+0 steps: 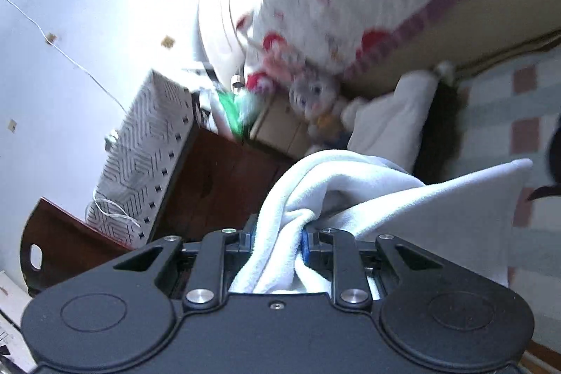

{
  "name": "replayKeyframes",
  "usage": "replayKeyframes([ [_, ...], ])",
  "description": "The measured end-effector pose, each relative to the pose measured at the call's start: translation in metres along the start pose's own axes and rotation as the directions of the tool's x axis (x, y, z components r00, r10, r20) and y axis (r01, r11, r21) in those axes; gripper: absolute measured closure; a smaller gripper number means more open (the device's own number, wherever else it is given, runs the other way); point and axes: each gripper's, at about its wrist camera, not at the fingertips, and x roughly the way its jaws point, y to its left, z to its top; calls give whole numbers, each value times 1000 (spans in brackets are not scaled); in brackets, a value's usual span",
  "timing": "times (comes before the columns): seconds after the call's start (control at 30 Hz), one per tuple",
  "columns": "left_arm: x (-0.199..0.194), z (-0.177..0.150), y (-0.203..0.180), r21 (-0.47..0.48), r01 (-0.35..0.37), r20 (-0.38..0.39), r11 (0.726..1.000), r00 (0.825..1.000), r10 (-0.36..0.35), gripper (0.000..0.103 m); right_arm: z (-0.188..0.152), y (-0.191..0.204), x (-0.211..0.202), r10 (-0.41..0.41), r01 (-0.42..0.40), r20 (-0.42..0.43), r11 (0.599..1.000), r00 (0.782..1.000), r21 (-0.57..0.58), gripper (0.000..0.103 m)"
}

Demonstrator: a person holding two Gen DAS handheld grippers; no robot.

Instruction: Fold clothes

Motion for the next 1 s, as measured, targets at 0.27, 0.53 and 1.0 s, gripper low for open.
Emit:
replayKeyframes([
  [0.27,75,-13,-89,153,58,-156,986,987,-34,70,6,-26,-105,-151,155,154,988,977,-16,77],
  [0.53,190,-24,-92,406,-196,-150,893,949,277,64,73,-95,-125,-539,555,270,832,798,24,44],
  [1.0,219,-133,3,387,-159,-334,908,894,299,46,23,-212,-145,-725,706,206,688,657,170,42],
])
